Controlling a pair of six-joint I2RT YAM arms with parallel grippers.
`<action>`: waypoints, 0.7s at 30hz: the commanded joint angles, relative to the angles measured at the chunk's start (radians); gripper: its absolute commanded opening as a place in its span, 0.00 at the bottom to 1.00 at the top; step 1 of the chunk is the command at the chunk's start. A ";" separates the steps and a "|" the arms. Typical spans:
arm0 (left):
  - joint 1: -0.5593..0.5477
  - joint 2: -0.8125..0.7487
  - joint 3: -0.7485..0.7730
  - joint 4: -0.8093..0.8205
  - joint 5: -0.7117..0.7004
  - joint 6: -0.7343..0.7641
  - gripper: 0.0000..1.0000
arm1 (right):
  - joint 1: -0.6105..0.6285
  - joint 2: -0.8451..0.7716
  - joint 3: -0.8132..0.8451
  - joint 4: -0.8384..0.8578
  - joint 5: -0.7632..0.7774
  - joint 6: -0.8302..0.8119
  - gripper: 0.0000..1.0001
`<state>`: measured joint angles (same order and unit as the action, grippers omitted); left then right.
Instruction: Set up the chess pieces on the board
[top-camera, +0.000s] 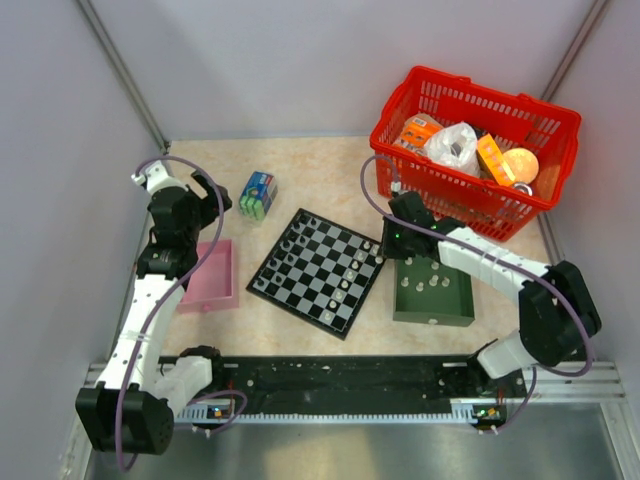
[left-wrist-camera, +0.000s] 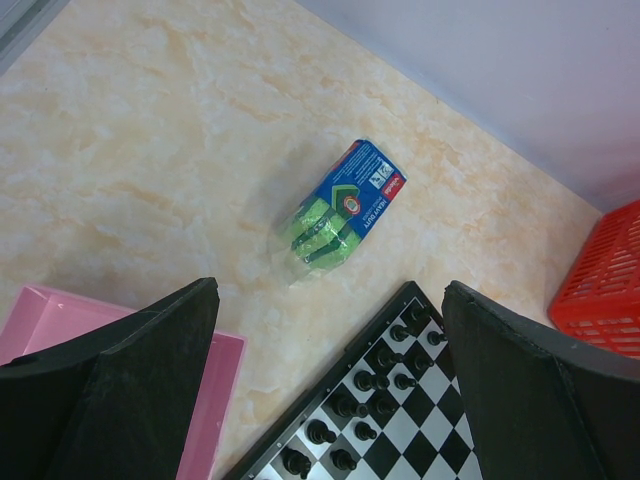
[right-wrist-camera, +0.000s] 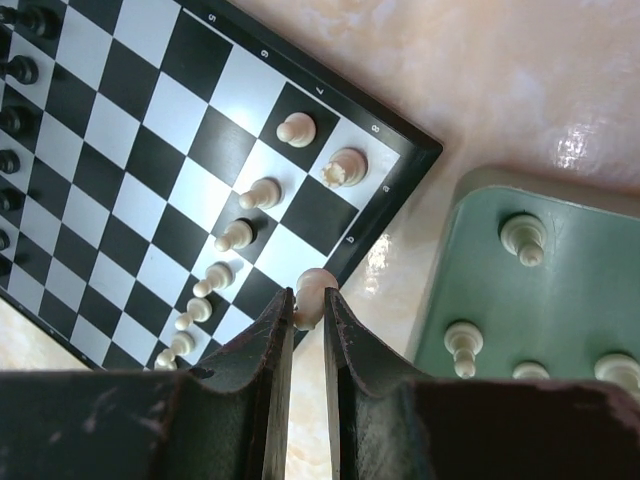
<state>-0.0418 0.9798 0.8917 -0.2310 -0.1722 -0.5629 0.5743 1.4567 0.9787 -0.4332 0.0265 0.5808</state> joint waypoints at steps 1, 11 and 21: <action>0.006 -0.015 -0.005 0.050 -0.006 0.001 0.99 | 0.010 0.042 0.057 0.070 -0.020 0.008 0.16; 0.010 -0.012 0.000 0.050 -0.010 0.004 0.99 | 0.010 0.131 0.086 0.102 -0.023 -0.001 0.16; 0.011 -0.007 0.003 0.050 -0.009 0.004 0.99 | 0.010 0.185 0.101 0.102 -0.020 -0.010 0.16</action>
<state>-0.0383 0.9798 0.8913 -0.2310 -0.1730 -0.5625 0.5755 1.6230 1.0344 -0.3599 0.0051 0.5785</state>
